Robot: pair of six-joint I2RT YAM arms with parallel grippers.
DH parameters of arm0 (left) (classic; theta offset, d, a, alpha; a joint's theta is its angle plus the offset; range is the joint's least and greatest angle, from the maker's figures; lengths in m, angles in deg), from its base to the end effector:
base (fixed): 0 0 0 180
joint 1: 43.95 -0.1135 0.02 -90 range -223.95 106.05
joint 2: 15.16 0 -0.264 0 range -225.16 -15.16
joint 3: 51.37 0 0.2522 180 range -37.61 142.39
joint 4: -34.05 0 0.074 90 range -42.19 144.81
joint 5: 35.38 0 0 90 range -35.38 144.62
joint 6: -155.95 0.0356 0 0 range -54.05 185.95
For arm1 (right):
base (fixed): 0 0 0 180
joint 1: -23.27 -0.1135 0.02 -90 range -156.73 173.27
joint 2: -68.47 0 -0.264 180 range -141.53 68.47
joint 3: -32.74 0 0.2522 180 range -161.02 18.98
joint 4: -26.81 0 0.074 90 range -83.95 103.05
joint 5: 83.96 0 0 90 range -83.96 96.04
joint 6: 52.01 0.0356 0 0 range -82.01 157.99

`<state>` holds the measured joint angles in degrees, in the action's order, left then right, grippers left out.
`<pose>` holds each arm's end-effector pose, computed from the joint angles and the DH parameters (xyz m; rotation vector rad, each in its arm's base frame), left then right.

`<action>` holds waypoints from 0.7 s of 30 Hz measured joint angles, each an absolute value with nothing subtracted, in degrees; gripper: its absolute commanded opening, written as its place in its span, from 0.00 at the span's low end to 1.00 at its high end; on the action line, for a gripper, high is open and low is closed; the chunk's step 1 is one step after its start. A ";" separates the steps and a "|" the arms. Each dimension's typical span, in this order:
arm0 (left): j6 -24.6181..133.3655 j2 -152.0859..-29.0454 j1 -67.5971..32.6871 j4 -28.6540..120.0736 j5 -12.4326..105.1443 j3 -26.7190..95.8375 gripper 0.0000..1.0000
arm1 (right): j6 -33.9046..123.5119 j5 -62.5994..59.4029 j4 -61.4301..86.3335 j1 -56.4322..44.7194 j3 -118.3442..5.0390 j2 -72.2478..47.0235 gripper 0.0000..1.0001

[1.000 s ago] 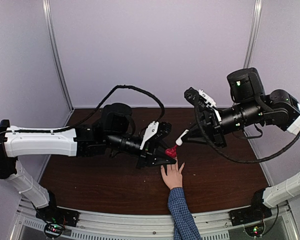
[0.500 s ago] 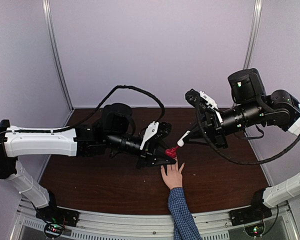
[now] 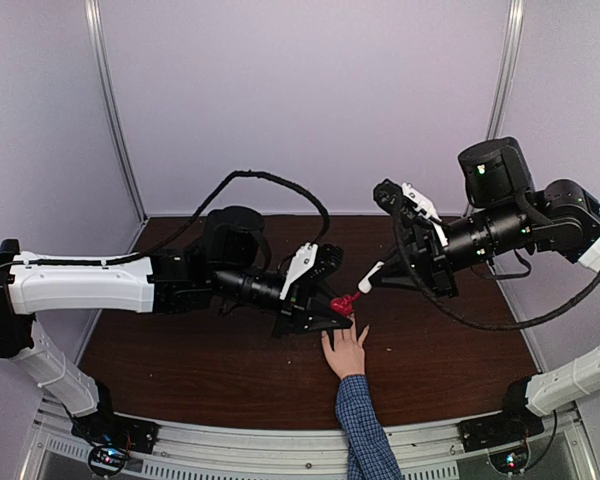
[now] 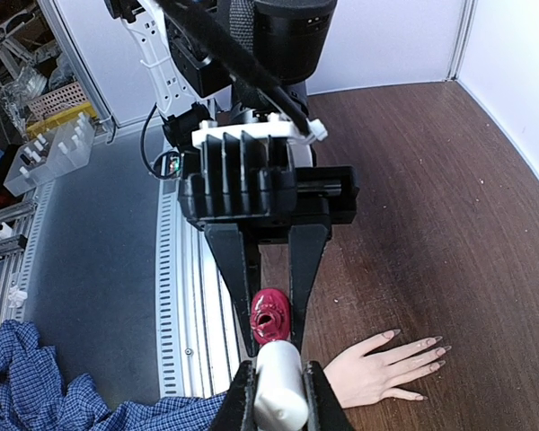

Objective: Paint the nails
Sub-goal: Remove the excess polish from the bottle rim.

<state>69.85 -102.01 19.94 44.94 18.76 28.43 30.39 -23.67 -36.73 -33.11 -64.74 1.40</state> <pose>0.1369 -0.3267 0.3145 1.4935 1.3860 -1.2770 0.1085 0.1951 0.4270 -1.4513 1.7196 1.0361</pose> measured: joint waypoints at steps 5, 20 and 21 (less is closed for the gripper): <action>69.85 -102.01 19.94 44.94 18.65 28.43 0.00 | 30.24 -23.34 -37.43 -33.11 -64.76 1.42 0.00; 69.85 -102.01 19.94 44.90 18.56 28.54 0.00 | 30.15 -22.01 -37.72 -33.09 -65.29 2.21 0.00; 69.85 -102.01 19.94 44.92 18.56 28.52 0.00 | 30.15 -21.97 -37.78 -33.09 -65.38 2.32 0.00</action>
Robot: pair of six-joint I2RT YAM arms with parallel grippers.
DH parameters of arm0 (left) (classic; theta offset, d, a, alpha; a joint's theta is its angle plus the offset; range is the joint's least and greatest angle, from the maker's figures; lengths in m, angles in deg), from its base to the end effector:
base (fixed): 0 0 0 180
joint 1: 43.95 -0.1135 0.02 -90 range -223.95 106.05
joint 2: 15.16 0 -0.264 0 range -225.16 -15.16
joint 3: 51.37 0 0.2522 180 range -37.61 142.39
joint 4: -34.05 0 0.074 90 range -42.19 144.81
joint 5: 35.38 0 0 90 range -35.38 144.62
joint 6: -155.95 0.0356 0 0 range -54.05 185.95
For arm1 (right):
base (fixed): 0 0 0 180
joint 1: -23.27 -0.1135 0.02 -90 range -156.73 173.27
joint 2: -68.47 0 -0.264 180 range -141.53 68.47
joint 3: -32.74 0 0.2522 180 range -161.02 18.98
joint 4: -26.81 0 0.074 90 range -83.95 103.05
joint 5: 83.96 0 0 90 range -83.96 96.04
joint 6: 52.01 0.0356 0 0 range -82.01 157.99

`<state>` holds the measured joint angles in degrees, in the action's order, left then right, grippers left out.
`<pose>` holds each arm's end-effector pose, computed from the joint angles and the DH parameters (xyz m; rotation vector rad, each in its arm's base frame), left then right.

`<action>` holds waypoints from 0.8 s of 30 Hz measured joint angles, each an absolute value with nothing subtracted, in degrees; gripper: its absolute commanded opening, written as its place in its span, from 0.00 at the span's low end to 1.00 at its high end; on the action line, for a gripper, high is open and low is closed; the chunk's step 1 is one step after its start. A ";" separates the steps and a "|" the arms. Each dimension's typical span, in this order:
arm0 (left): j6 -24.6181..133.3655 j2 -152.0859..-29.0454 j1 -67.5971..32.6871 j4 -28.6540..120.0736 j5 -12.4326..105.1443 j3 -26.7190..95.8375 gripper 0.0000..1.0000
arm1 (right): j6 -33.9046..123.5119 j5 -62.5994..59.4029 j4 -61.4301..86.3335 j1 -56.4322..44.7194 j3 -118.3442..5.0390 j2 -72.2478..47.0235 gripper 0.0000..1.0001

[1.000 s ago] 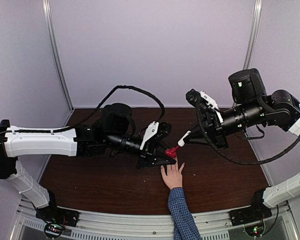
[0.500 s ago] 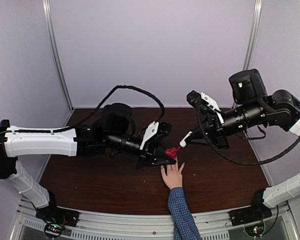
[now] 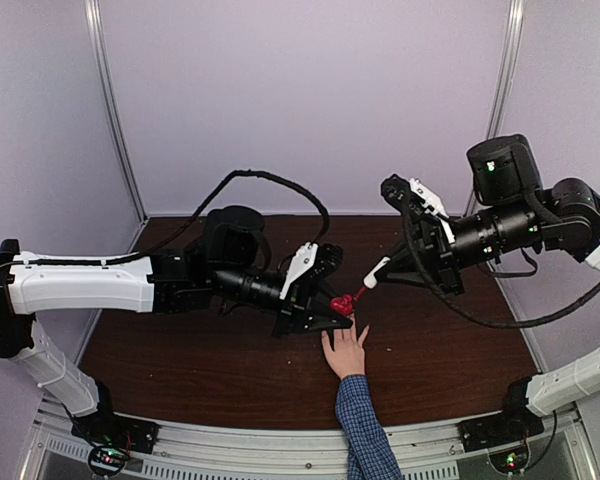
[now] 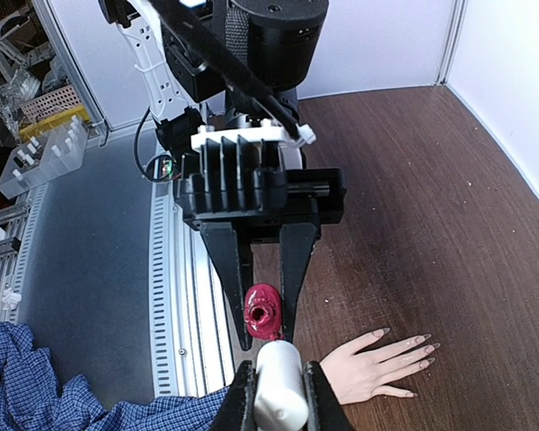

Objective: Paint the nails
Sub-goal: Remove the excess polish from the bottle rim.

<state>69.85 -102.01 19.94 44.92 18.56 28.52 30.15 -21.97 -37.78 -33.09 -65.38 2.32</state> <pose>0.1368 -0.3268 0.3151 1.4948 1.3823 -1.2802 0.1057 0.1891 0.4317 -1.4352 1.7182 1.0032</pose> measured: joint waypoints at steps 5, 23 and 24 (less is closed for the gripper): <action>69.83 -102.01 19.94 44.92 18.56 28.54 0.00 | 29.74 -21.92 -38.04 -33.09 -66.16 2.89 0.00; 67.30 -100.63 16.43 41.79 21.45 24.43 0.00 | 33.39 -20.92 -36.47 -32.19 -66.25 0.53 0.00; 67.21 -100.50 16.14 41.84 22.00 24.06 0.00 | 33.69 -20.92 -36.32 -32.19 -66.25 0.13 0.00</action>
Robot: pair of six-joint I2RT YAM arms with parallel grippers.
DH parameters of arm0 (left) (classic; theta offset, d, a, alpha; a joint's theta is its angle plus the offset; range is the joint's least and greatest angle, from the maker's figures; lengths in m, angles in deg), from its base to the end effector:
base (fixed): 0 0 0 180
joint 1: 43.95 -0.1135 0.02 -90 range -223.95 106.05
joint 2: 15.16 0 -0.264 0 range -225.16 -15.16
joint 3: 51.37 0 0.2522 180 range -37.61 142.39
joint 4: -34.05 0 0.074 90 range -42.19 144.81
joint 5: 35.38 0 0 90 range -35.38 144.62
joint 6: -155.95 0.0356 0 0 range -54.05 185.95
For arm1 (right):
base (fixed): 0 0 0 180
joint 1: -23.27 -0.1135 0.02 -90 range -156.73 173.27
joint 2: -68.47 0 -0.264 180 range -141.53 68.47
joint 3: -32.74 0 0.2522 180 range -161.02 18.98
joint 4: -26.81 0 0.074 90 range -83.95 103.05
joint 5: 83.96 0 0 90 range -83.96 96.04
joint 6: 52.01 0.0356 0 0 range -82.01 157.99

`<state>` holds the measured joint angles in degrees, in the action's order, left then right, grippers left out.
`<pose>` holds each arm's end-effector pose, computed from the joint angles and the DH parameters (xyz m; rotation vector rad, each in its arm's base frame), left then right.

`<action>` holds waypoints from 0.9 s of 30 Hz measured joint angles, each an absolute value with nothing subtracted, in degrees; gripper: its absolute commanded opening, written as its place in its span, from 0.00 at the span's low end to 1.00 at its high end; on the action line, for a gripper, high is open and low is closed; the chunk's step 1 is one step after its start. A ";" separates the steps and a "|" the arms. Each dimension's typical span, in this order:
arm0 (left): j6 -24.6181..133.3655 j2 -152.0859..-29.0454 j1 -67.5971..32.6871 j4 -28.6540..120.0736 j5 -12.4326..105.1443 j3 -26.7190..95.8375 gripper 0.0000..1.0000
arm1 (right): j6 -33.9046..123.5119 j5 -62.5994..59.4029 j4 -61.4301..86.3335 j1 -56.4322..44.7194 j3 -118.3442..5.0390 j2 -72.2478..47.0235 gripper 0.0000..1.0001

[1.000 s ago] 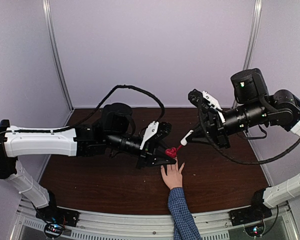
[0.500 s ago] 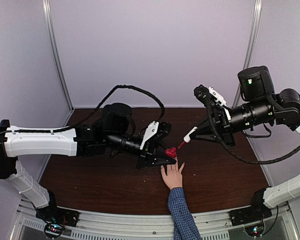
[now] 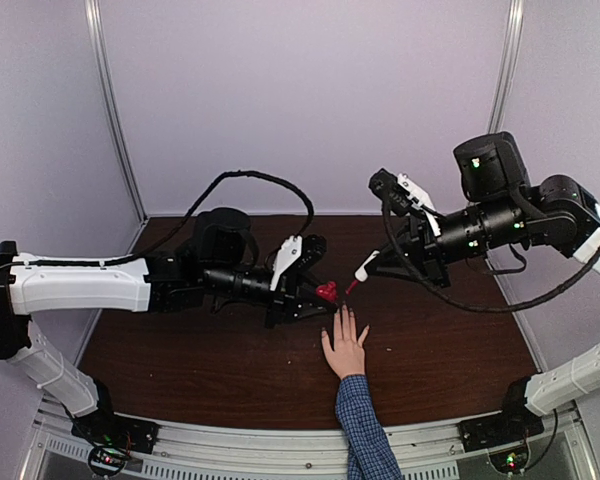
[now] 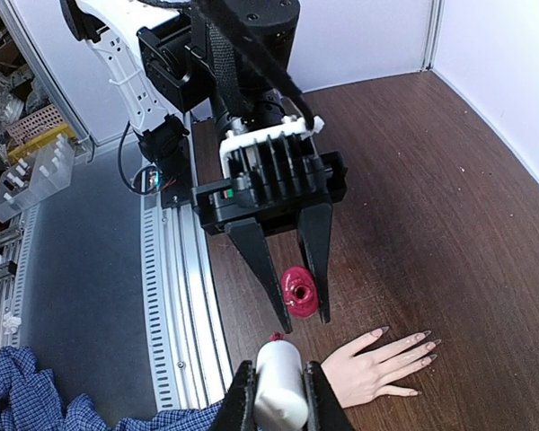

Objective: Paint the nails
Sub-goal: Remove the excess polish from the bottle rim, then paint the hand on the nail.

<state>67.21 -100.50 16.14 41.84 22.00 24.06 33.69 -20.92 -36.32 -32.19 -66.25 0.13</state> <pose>0.1559 -0.3095 0.3016 1.3723 1.4850 -1.2134 0.1164 0.1976 0.4307 -1.3626 1.7839 1.0086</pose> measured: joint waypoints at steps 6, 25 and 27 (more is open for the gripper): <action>67.14 -100.43 15.62 41.90 24.01 23.78 0.00 | 34.61 -20.92 -35.60 -32.19 -66.25 -0.37 0.00; 59.93 -96.87 10.48 34.95 27.68 15.27 0.00 | 42.68 -15.96 -33.06 -19.30 -62.21 -5.81 0.00; 58.86 -95.71 9.32 34.14 28.57 13.68 0.00 | 42.50 -16.09 -31.86 -19.30 -60.89 -5.79 0.00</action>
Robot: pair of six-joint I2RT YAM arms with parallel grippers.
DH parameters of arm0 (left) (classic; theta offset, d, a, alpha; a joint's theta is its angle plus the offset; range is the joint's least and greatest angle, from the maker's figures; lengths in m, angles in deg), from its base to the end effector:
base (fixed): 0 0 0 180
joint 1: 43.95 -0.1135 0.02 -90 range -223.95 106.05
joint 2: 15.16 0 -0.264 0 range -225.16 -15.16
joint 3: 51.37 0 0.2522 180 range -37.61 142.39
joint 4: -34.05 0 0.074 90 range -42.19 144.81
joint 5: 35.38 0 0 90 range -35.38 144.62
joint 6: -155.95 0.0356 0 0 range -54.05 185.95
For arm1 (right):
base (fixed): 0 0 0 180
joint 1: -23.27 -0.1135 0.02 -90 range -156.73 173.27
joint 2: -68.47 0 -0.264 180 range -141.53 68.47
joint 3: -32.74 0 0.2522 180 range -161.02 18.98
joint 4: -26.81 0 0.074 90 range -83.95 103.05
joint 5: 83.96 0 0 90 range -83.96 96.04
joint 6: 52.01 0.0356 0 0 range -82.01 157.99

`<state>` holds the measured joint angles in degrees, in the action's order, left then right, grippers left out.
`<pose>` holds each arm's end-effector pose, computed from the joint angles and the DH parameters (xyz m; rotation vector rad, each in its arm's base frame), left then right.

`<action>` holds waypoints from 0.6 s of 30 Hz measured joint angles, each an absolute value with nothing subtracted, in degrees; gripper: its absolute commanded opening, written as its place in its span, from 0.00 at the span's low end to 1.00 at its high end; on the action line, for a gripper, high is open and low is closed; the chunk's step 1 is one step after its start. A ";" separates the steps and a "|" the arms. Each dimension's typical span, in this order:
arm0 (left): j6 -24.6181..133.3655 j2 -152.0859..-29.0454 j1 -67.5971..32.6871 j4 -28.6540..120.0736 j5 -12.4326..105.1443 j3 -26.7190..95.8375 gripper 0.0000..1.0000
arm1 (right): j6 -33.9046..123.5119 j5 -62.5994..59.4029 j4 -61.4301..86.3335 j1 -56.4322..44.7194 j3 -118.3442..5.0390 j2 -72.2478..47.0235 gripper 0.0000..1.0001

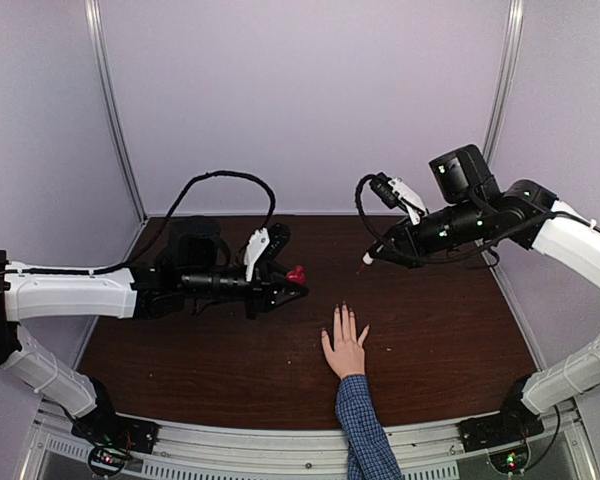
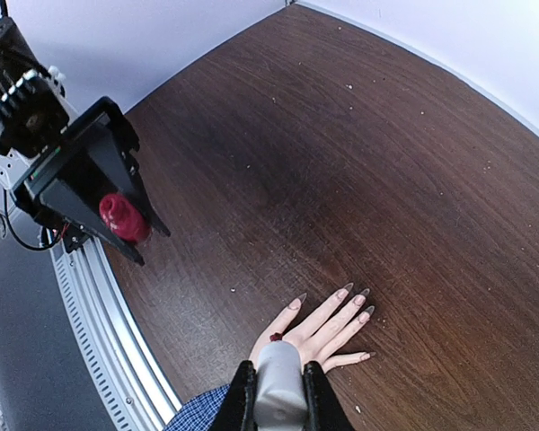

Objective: Paint the nails
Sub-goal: Paint the hand on the nail.

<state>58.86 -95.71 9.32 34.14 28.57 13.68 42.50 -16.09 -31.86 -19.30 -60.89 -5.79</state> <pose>0.1799 -0.2672 0.2780 1.0775 1.6560 -1.1318 0.1891 0.1919 0.3835 -0.9662 2.1375 0.8607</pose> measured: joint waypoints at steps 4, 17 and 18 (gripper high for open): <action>57.68 -94.84 8.49 33.79 30.15 12.61 0.00 | 42.31 -16.26 -28.21 -19.30 -56.26 -4.83 0.00; 53.53 -93.46 3.14 31.65 32.71 9.17 0.00 | 42.37 -16.00 -18.94 -17.22 -49.57 -11.43 0.00; 53.27 -93.48 2.76 31.30 32.79 9.17 0.00 | 42.50 -15.80 -18.33 -17.04 -49.35 -12.04 0.00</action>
